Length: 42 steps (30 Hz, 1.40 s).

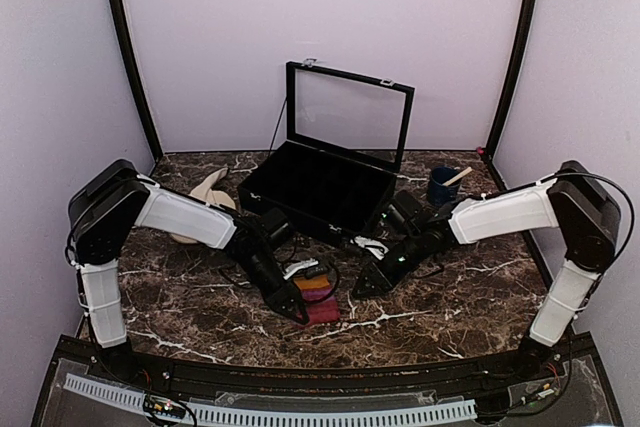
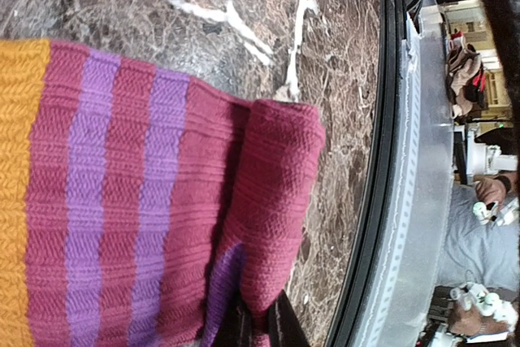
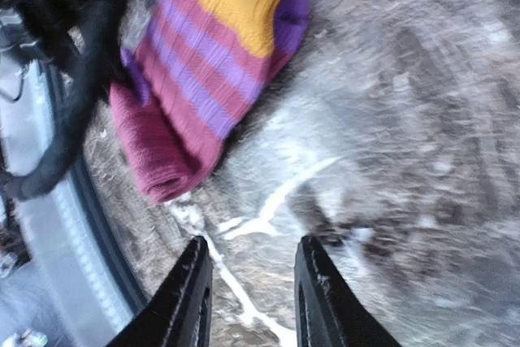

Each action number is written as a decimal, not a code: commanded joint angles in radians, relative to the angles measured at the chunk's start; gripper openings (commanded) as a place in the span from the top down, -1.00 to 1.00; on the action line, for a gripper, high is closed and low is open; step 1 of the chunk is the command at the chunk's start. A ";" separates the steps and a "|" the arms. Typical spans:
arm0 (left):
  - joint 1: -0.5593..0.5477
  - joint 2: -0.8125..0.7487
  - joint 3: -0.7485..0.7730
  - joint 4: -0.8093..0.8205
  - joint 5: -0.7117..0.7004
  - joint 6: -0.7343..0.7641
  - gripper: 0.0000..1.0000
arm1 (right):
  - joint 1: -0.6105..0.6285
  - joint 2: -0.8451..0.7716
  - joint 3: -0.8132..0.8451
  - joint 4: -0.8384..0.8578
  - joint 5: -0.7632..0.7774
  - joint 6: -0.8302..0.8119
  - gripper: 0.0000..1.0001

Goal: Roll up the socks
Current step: Roll the sock at the center of the board.

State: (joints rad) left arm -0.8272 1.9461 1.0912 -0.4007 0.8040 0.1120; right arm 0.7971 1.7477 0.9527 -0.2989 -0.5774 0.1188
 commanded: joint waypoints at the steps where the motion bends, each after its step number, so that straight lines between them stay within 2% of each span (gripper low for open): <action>1: 0.015 0.054 0.005 -0.091 -0.002 -0.019 1.00 | 0.024 -0.086 -0.043 0.079 0.195 -0.049 0.35; 13: 0.058 0.105 0.042 -0.144 0.080 -0.011 1.00 | 0.268 -0.179 -0.071 0.162 0.535 -0.163 0.35; 25: 0.084 0.126 0.040 -0.188 0.130 0.020 1.00 | 0.480 -0.112 -0.035 0.182 0.674 -0.243 0.35; 34: 0.102 0.150 0.044 -0.226 0.157 0.063 1.00 | 0.544 -0.021 0.037 0.188 0.759 -0.302 0.33; 42: 0.127 0.162 0.049 -0.254 0.174 0.096 1.00 | 0.545 0.039 0.084 0.173 0.797 -0.363 0.17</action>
State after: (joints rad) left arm -0.7177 2.0743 1.1458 -0.5842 1.0447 0.1722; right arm 1.3346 1.7569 1.0008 -0.1486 0.1841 -0.1993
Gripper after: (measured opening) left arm 0.068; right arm 0.401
